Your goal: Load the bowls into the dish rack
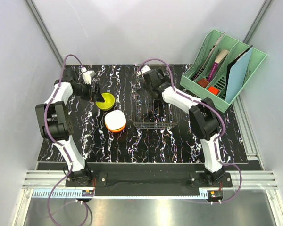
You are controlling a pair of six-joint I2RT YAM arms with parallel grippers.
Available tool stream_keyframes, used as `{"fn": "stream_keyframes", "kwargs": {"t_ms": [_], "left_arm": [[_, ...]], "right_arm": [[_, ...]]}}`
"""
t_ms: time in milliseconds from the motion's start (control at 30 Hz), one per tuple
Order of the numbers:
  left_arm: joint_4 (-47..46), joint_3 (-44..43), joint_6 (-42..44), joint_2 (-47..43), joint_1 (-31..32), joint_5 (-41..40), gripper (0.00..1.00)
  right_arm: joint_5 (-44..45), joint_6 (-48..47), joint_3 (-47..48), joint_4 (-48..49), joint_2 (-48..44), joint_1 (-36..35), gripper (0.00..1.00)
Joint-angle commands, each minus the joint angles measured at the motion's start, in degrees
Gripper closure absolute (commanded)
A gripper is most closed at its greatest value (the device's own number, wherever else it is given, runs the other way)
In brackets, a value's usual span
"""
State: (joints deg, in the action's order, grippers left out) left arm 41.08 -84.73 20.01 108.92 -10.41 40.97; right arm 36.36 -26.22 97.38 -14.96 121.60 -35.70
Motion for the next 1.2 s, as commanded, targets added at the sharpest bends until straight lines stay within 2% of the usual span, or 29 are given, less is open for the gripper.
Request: {"fn": "stream_keyframes", "kwargs": {"t_ms": [0,400,467,567,700,800,967,1167], "left_arm": [[-0.6,0.0,1.1,0.4,-0.4,2.4,0.01],[-0.5,-0.6,1.0,1.6,-0.5,2.1,0.01],[-0.5,-0.8,1.0,1.8,-0.6,1.9,0.01],[-0.5,-0.7,0.9,2.0,-0.6,2.0,0.01],[-0.5,-0.5,1.0,1.9,-0.6,2.0,0.01],[-0.5,-0.4,1.2,1.9,-0.5,1.8,0.01],[-0.5,0.1,1.6,1.8,-0.7,1.4,0.01],[-0.5,-0.2,1.6,2.4,-0.7,1.2,0.01]], "right_arm": [[-2.7,0.5,4.0,-2.2,-2.4,-0.9,0.00],[-22.9,2.2,6.1,-13.7,-7.4,-0.9,0.00],[-22.7,2.6,5.3,-13.3,-8.2,-0.8,0.00],[-17.7,2.8,4.6,-10.1,-9.0,-0.5,0.02],[-18.5,2.2,5.9,-10.1,-8.2,0.9,0.02],[-24.1,5.1,8.0,-13.2,-7.3,3.7,0.02],[-44.3,12.4,14.2,-20.7,-3.8,11.1,0.02],[-60.6,13.4,15.6,-24.6,-1.0,16.2,0.03]]}}
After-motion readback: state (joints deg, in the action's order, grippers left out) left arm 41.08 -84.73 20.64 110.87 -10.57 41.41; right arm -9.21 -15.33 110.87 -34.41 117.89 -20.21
